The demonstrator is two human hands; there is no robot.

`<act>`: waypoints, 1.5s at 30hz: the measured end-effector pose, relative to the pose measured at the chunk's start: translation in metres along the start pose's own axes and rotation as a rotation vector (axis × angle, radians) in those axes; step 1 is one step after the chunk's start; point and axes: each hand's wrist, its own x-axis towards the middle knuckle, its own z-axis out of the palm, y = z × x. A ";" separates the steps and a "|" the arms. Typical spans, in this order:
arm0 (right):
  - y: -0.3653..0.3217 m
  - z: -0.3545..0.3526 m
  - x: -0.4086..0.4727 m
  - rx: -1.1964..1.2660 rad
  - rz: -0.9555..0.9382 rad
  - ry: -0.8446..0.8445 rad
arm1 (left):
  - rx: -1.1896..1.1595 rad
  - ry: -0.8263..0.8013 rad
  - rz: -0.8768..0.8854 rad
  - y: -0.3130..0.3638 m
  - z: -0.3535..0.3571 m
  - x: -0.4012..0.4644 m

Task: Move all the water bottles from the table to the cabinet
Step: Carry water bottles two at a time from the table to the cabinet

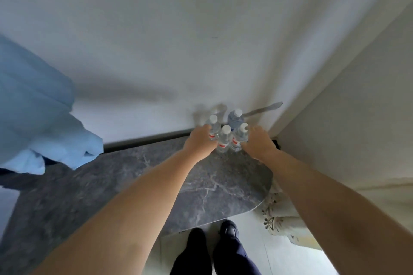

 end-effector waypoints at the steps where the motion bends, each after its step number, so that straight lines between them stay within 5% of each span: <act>1: -0.009 -0.005 -0.006 -0.034 -0.009 -0.026 | 0.081 -0.005 0.018 0.001 -0.007 -0.008; 8: -0.077 -0.006 -0.035 -0.263 -0.224 -0.136 | 0.085 0.039 -0.150 -0.038 -0.041 -0.069; 22: -0.193 0.095 -0.166 -0.722 -0.930 -0.314 | -0.164 0.483 -0.722 -0.131 -0.024 -0.320; 34: -0.305 0.265 -0.430 -0.876 -1.551 -0.486 | -0.355 0.734 -1.183 -0.232 0.025 -0.608; 45: -0.391 0.412 -0.666 -0.960 -1.800 -0.528 | -0.463 0.935 -1.406 -0.331 0.044 -0.874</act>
